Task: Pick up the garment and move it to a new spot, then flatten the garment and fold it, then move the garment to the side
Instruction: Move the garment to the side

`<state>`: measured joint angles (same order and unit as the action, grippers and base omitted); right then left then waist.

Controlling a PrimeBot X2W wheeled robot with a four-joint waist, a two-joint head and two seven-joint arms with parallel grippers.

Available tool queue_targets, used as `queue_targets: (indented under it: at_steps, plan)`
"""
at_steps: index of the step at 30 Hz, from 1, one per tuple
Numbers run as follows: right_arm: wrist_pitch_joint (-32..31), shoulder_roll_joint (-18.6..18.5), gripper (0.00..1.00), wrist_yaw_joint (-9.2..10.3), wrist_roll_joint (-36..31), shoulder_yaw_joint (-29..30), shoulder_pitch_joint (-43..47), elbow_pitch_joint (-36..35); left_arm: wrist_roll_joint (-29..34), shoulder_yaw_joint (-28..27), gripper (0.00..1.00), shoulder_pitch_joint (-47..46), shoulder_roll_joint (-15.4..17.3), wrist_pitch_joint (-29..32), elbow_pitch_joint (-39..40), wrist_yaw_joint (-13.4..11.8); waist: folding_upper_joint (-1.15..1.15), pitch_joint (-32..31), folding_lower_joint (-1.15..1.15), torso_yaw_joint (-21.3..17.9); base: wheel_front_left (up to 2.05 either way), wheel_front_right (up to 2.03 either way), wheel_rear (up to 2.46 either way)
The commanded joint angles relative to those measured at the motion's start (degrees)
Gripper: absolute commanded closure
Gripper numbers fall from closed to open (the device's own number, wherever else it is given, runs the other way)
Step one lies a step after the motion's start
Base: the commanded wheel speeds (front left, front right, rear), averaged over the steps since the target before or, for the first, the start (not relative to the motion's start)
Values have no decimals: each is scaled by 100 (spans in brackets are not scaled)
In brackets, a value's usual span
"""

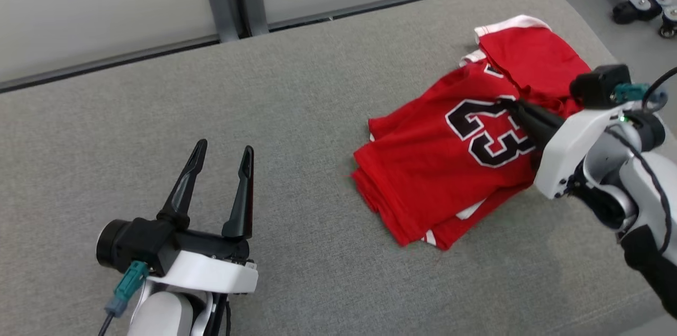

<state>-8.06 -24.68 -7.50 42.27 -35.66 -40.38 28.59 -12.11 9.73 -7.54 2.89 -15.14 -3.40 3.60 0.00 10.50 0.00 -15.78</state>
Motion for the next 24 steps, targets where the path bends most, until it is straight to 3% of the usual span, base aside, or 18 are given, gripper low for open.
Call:
queue_targets:
  at_steps: [1, 15, 21, 24]
  plan:
    - [54, -47, 100, 1, 39, -8, -133, 16, 48, -14, 0, -117, 55, 4, -16, 40, 0, 333, 0, -237, 0, 0, 0]
    - [653, -1023, 100, 1, 537, -33, -1583, 1084, 365, 190, 0, -862, 184, 4, -251, 153, 0, 1383, 0, 12, 0, 0, 0]
    - [1050, -1287, 100, 1, 524, -146, -2049, 1877, 462, 265, 0, -1113, 291, 54, -231, 146, 0, 1740, 0, 176, 0, 0, 0]
    - [1215, -1235, 100, 1, 417, -217, -2223, 2398, 469, 310, 0, -1182, 305, 69, -233, 158, 0, 1817, 0, 250, 0, 0, 0]
